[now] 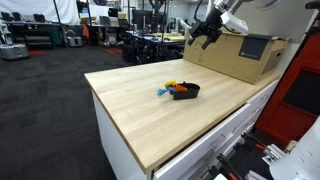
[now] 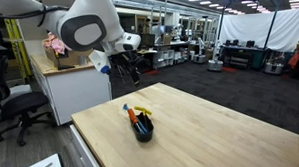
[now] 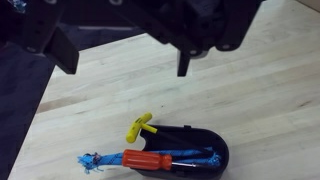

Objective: Move the black basket backwards

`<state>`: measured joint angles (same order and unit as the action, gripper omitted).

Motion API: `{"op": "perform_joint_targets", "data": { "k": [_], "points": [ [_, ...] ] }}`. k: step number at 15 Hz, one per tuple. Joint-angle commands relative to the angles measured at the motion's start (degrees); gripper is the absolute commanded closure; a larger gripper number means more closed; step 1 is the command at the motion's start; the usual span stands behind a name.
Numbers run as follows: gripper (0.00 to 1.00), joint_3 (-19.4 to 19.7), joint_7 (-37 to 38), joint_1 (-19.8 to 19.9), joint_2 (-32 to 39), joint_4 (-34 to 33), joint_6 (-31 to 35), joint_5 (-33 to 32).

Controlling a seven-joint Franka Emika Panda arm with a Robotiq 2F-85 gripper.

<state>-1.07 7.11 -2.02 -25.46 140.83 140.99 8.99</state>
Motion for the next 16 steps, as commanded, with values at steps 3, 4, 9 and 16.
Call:
{"op": "perform_joint_targets", "data": {
  "k": [3,4,9,16],
  "points": [
    [0.0,2.2,-4.0,-0.2,11.3,-7.5,-1.0,1.2],
    [0.0,2.5,-4.2,0.0,13.0,-8.4,-1.2,1.3],
    [0.0,2.8,-3.9,0.6,20.7,-12.4,0.4,1.6],
    [0.0,2.6,1.3,1.7,29.0,-15.2,6.0,-4.2]
  ]
}}
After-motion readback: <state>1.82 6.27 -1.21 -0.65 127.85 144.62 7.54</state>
